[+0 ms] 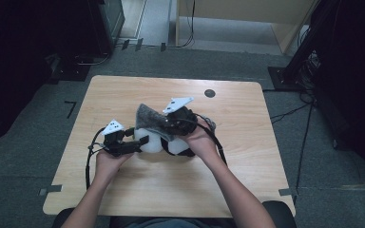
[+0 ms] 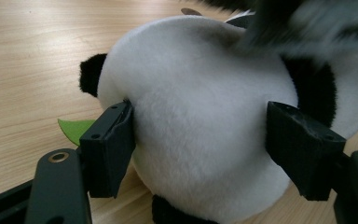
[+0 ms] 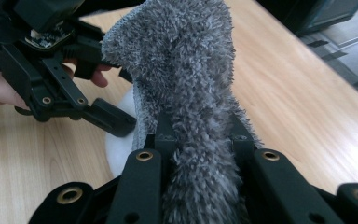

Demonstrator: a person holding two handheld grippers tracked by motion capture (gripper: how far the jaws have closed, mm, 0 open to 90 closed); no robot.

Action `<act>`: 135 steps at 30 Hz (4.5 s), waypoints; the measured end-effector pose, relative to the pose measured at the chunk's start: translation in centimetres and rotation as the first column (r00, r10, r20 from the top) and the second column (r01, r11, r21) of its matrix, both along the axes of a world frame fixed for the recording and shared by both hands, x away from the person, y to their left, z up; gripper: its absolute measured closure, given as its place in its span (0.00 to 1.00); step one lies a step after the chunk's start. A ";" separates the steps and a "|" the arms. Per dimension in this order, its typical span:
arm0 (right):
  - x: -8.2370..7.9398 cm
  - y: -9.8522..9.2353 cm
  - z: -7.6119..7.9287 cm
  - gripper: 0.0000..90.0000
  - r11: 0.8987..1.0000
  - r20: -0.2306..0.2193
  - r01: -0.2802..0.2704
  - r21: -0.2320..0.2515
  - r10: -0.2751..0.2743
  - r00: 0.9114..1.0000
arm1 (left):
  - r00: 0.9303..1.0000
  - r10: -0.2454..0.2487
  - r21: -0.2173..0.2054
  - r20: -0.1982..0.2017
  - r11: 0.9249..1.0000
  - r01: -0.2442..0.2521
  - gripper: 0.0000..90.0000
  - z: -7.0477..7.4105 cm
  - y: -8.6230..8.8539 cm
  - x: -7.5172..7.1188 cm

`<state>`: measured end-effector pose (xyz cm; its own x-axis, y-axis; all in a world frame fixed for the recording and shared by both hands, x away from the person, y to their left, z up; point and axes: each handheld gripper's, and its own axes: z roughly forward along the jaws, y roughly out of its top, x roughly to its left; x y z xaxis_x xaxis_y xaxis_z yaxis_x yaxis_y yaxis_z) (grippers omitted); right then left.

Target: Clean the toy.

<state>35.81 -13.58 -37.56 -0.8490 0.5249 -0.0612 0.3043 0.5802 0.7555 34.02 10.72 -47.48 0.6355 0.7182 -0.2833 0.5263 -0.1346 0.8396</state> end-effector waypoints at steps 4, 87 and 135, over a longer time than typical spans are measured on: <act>0.3 1.8 -0.8 0.81 1.000 -0.017 -0.023 -0.005 0.023 1.000 | 1.000 0.002 0.003 0.003 1.000 -0.002 0.28 0.0 0.0 0.0; -1.5 -4.9 -1.3 0.81 0.997 0.024 0.071 -0.034 -0.070 0.997 | 1.000 0.015 0.038 -0.012 0.999 -0.014 0.29 0.1 -0.2 0.1; -0.9 -10.8 -6.2 0.83 0.962 -0.034 0.261 -0.076 -0.264 0.964 | 1.000 0.004 0.030 -0.025 1.000 -0.004 0.30 -0.1 -0.5 0.1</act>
<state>34.92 -24.40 -43.73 -0.6849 0.7251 -0.0719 0.4844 0.5267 0.6985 34.08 10.25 -47.59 0.6256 0.7293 -0.2772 0.5479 -0.1577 0.8216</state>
